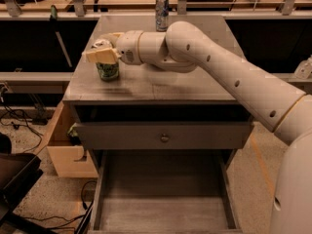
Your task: Place green can into middle drawer
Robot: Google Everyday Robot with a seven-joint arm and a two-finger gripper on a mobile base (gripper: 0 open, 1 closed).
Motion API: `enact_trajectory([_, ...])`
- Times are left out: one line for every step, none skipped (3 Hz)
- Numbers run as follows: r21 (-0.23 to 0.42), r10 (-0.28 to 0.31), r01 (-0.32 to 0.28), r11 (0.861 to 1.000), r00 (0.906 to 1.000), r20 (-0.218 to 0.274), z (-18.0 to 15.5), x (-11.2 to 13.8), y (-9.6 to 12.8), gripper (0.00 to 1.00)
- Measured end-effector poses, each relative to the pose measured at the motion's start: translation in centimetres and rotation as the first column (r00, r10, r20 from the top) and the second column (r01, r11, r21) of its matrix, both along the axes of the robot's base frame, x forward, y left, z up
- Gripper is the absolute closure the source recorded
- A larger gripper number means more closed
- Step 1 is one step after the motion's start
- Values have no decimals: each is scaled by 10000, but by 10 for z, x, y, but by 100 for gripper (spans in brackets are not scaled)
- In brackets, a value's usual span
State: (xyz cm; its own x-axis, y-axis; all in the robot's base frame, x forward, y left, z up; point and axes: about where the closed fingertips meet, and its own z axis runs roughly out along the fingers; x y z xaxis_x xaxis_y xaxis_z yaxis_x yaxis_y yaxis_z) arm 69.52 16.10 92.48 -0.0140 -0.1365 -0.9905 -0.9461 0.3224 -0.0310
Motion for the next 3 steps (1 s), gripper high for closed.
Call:
enact_trajectory([3, 43, -43, 10000, 10000, -4, 0, -1, 3, 64])
enact_trajectory([6, 86, -86, 10000, 10000, -8, 0, -2, 5, 88])
enact_trajectory([9, 126, -126, 9999, 9999, -11, 0, -3, 8, 100])
